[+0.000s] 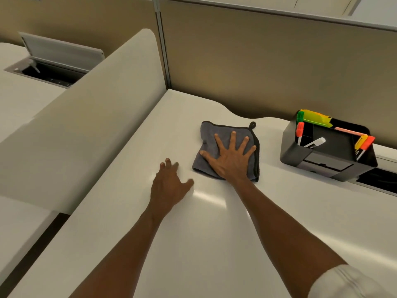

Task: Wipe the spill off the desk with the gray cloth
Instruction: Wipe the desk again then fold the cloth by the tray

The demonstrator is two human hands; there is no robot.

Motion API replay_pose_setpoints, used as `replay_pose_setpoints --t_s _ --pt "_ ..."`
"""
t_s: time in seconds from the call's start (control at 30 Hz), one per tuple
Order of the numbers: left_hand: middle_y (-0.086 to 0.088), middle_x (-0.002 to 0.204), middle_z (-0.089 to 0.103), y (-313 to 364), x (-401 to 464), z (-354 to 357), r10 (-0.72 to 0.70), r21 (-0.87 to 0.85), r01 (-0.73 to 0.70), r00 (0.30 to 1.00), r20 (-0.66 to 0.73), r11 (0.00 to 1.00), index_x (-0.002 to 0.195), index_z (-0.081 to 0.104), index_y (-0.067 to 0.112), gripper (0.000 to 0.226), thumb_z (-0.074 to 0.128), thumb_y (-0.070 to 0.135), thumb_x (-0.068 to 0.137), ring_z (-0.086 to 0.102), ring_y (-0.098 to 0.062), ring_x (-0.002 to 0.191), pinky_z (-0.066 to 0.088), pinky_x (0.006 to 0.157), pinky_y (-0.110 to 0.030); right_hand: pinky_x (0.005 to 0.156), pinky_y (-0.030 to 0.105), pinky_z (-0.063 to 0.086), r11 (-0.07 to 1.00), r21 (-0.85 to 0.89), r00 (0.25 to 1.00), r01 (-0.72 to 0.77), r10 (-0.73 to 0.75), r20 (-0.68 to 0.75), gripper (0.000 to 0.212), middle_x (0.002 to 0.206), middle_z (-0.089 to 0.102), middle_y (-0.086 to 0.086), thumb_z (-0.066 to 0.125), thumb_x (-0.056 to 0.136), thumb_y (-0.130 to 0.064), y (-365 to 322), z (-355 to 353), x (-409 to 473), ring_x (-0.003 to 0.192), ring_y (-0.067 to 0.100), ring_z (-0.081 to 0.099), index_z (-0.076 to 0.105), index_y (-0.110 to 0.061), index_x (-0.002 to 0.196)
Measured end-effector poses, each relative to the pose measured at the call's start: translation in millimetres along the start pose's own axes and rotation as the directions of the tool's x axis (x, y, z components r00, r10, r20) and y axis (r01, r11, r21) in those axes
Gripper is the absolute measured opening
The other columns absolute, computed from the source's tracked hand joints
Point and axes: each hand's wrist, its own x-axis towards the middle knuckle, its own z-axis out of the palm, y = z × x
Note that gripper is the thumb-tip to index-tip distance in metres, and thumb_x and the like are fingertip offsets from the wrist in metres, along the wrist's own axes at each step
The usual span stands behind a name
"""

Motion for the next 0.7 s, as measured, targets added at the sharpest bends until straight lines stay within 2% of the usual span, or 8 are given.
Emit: replay_pose_setpoints --t_s 0.1,0.17,0.27,0.37,0.53,0.7 --pt "-0.017 0.139 0.055 -18 -14 -21 -0.078 -0.234 0.012 0.958 -0.276 0.972 0.137 0.05 0.005 0.052 0.062 0.019 0.088 0.051 -0.031 0.13 0.035 0.11 -0.034 0.11 0.076 -0.009 0.993 0.016 0.993 0.117 -0.117 0.019 0.089 0.167 -0.003 0.012 0.017 0.075 -0.092 -25 5 -11 0.147 0.054 -0.008 0.002 -0.051 0.153" --pt "-0.017 0.137 0.057 -34 -27 -33 -0.146 -0.29 0.035 0.916 -0.373 0.956 0.133 0.053 0.004 0.044 0.052 0.007 0.089 0.052 -0.031 0.129 0.036 0.11 -0.035 0.11 0.076 -0.01 0.979 0.021 0.978 0.202 -0.203 0.042 0.089 0.167 -0.003 0.011 0.018 0.074 -0.092 -50 12 -26 0.147 0.054 -0.009 0.004 -0.052 0.153" --pt "-0.017 0.141 0.053 -59 -50 -44 -0.208 -0.321 0.064 0.875 -0.438 0.945 0.132 0.054 0.003 0.044 0.042 -0.001 0.09 0.047 -0.031 0.134 0.034 0.11 -0.035 0.109 0.075 -0.011 0.946 0.036 0.942 0.322 -0.324 0.089 0.094 0.168 -0.005 0.008 0.015 0.07 -0.095 -87 21 -59 0.148 0.05 -0.014 0.009 -0.052 0.153" --pt "-0.017 0.139 0.054 -81 -71 -48 -0.218 -0.283 0.092 0.864 -0.453 0.955 0.133 0.053 0.004 0.045 0.039 -0.002 0.091 0.048 -0.033 0.132 0.035 0.109 -0.038 0.109 0.076 -0.012 0.9 0.049 0.895 0.434 -0.436 0.095 0.093 0.168 -0.003 0.007 0.021 0.069 -0.094 -110 30 -100 0.148 0.049 -0.016 0.013 -0.053 0.152" --pt "-0.014 0.141 0.054 -99 -109 -38 -0.242 -0.28 0.132 0.881 -0.407 0.951 0.135 0.051 0.008 0.043 0.039 0.005 0.094 0.047 -0.032 0.132 0.036 0.111 -0.042 0.109 0.077 -0.01 0.823 0.057 0.823 0.565 -0.567 0.02 0.097 0.167 0.008 0.01 0.049 0.067 -0.091 -120 40 -181 0.149 0.05 -0.008 0.027 -0.048 0.151" --pt "-0.011 0.159 0.028 -95 -153 -17 -0.259 -0.281 0.169 0.91 -0.324 0.945 0.147 0.038 0.013 0.047 0.04 0.017 0.1 0.023 -0.025 0.148 0.02 0.119 -0.038 0.111 0.075 -0.003 0.799 0.058 0.8 0.599 -0.599 -0.009 0.098 0.168 0.007 0.008 0.044 0.065 -0.093 -93 36 -244 0.15 0.047 -0.01 0.026 -0.05 0.151"
